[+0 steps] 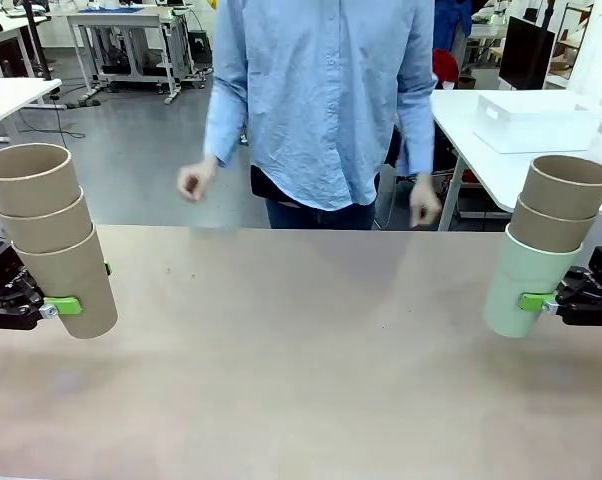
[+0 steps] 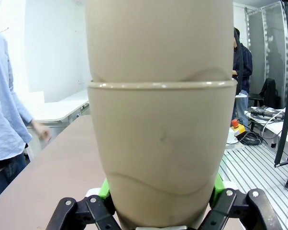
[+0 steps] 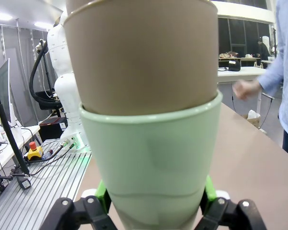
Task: Stack the cups and store them in the basket.
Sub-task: Place the stack of Reusable plastic cups into the Pantry Basket.
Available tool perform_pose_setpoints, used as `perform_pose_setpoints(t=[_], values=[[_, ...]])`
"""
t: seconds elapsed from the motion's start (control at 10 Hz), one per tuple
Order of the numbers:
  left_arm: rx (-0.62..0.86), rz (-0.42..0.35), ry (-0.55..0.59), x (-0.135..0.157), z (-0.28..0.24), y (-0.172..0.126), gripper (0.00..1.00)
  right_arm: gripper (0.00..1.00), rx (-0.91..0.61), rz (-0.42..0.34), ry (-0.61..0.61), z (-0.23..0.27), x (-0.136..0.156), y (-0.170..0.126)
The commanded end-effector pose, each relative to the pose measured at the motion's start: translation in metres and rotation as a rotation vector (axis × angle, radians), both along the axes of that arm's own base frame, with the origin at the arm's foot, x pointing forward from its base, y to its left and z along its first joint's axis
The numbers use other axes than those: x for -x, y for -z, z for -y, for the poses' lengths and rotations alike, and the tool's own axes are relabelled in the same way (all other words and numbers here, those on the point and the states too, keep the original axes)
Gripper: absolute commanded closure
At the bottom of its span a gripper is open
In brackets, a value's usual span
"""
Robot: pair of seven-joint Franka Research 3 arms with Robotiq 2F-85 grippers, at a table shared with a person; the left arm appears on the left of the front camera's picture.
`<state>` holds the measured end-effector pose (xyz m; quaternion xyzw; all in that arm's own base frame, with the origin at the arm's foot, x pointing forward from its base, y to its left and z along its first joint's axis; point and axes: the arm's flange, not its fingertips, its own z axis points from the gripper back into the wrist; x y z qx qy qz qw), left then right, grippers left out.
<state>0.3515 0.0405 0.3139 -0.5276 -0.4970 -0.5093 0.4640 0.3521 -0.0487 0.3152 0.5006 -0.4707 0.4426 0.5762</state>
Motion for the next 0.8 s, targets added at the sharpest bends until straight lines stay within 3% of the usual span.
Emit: perform_pose_setpoints(t=[0.0,0.7], values=[[0.009,0.011,0.001,0.0006,0.001,-0.0033,0.16,0.13,-0.002,0.007,0.002,0.0007,-0.0005,-0.0033],[0.009,0.011,0.001,0.0006,0.001,-0.0033,0.16,0.13,-0.002,0.007,0.002,0.0007,-0.0005,-0.0033]])
